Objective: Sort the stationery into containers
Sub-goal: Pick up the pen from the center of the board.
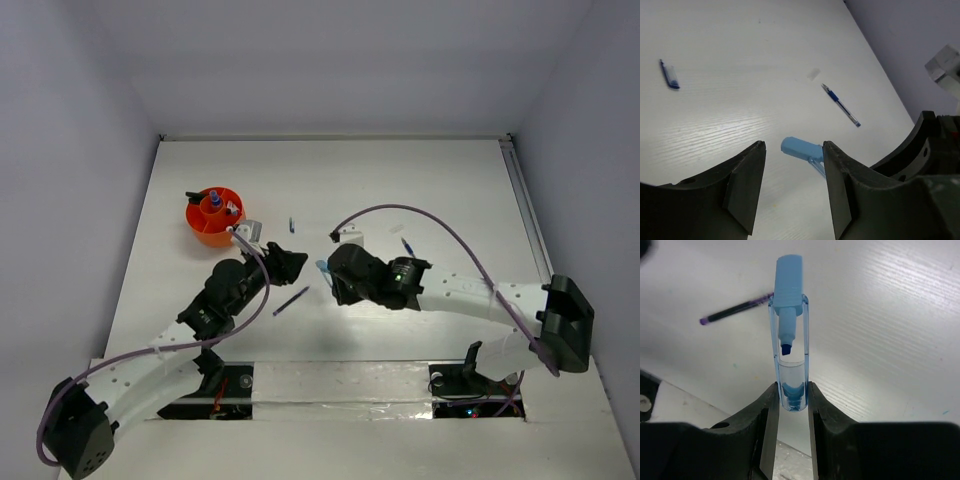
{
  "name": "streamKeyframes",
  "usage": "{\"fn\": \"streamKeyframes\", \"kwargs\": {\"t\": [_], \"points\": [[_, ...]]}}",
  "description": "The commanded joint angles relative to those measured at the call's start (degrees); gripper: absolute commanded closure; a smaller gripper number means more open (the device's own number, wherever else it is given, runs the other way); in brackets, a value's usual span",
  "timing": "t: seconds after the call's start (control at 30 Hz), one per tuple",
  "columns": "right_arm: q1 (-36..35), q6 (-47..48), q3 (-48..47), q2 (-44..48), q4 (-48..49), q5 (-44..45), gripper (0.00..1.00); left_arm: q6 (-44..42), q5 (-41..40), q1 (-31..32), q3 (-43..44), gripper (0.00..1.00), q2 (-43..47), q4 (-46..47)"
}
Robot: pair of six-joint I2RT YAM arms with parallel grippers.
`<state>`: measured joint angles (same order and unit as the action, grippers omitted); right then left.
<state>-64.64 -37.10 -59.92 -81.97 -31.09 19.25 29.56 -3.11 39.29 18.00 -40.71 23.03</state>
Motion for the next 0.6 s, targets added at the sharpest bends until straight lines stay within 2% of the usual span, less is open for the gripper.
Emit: {"fn": "streamKeyframes", "kwargs": {"t": [0.0,0.1,0.3,0.47,0.57], "points": [[-0.6,4.4,-2.2,2.5,-1.9,-0.9,0.82,3.0,6.7,0.2,1.1,0.54,-1.7,7.8],[-0.6,4.8,-2.6,2.9,-1.2,-2.0,0.83,4.2,10.3,0.2,1.0,0.53,-3.3,10.9],[-0.6,7.3,-5.8,4.5,-3.9,-3.7,0.84,3.4,8.9,0.2,0.4,0.54,-2.2,10.2],[4.4,10.3,-9.7,6.6,-8.4,-8.0,0.85,1.1,7.9,0.2,-4.0,0.58,2.8,10.4],[7.5,12.0,-12.5,7.4,-9.2,-13.9,0.86,0.0,9.6,0.2,-5.7,0.59,4.9,11.1]]}}
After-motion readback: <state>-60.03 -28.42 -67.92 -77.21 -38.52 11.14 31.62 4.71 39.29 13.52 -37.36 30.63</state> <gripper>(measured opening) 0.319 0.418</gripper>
